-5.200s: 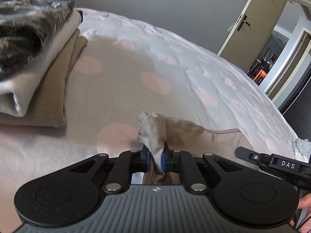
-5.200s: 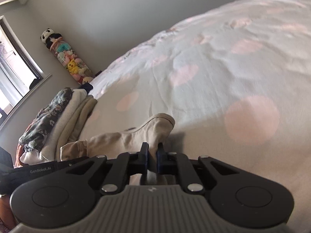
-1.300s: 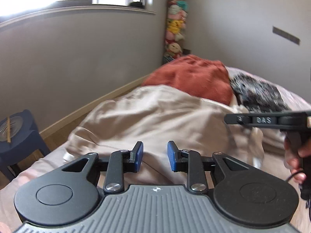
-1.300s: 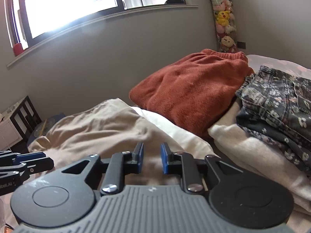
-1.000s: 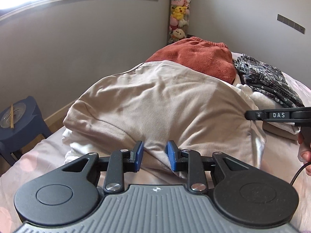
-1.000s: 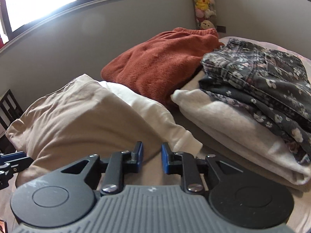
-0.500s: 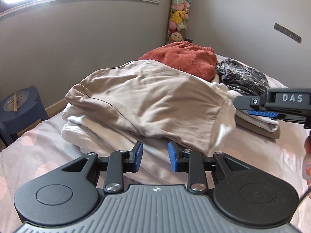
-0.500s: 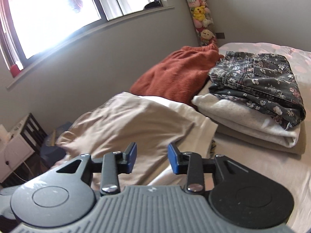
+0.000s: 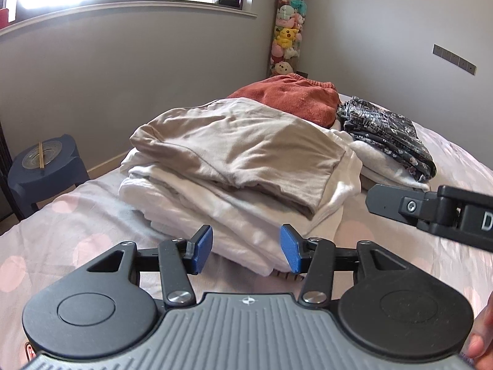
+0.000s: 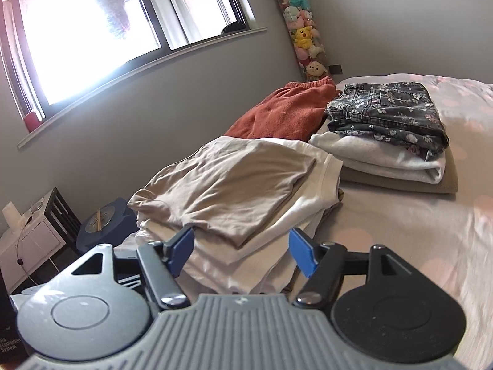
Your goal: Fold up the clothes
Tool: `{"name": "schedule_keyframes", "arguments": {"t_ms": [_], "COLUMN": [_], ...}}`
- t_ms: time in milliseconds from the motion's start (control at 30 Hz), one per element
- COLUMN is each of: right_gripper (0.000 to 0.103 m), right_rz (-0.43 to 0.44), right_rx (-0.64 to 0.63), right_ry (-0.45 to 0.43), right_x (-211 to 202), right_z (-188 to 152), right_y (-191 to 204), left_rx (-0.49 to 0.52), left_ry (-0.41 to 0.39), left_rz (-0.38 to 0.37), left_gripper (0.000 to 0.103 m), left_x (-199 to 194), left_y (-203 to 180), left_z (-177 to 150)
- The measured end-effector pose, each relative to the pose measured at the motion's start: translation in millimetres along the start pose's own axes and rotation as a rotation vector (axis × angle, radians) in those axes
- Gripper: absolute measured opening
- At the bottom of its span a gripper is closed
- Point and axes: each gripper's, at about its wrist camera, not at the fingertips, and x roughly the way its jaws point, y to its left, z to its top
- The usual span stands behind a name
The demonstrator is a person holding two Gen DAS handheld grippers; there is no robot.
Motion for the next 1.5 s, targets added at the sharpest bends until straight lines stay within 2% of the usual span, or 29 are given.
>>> {"name": "schedule_keyframes", "arguments": {"t_ms": [200, 300, 433, 933, 967, 1067, 1233, 1500], "right_gripper": [0.072, 0.075, 0.080, 0.082, 0.082, 0.082, 0.082, 0.082], "right_rz": [-0.009, -0.017, -0.003, 0.038, 0.040, 0.042, -0.005, -0.050], "right_rx": [-0.004, -0.018, -0.015, 0.047, 0.053, 0.068, 0.024, -0.019], "right_ry": [-0.021, -0.038, -0.051, -0.016, -0.013, -0.013, -0.036, -0.078], "right_x": [-7.7, -11.0, -10.7, -6.1, -5.7, -6.7, -11.3, -18.6], "right_z": [-23.1, -31.6, -34.0, -35.0, -35.1, -34.9, -35.7, -39.0], "right_y": [8.6, 12.4, 10.0, 0.3, -0.5, -3.8, 3.9, 9.3], "left_rx": [0.023, 0.016, 0.023, 0.033, 0.035, 0.051, 0.094, 0.096], "left_ry": [0.006, 0.016, 0.025, 0.029, 0.023, -0.013, -0.054, -0.061], "left_rz": [0.021, 0.014, 0.020, 0.027, 0.025, 0.036, 0.087, 0.109], "left_gripper": [0.047, 0.047, 0.047, 0.047, 0.047, 0.058, 0.069, 0.071], "left_x": [-4.1, -3.2, -1.9, -2.4, -3.2, -6.7, -11.4, -16.7], "left_y": [-0.7, 0.0, -1.7, -3.9, -4.6, -8.1, -14.3, -11.1], "left_z": [-9.5, -15.1, -20.3, -24.6, -24.4, -23.8, -22.4, -21.2]}}
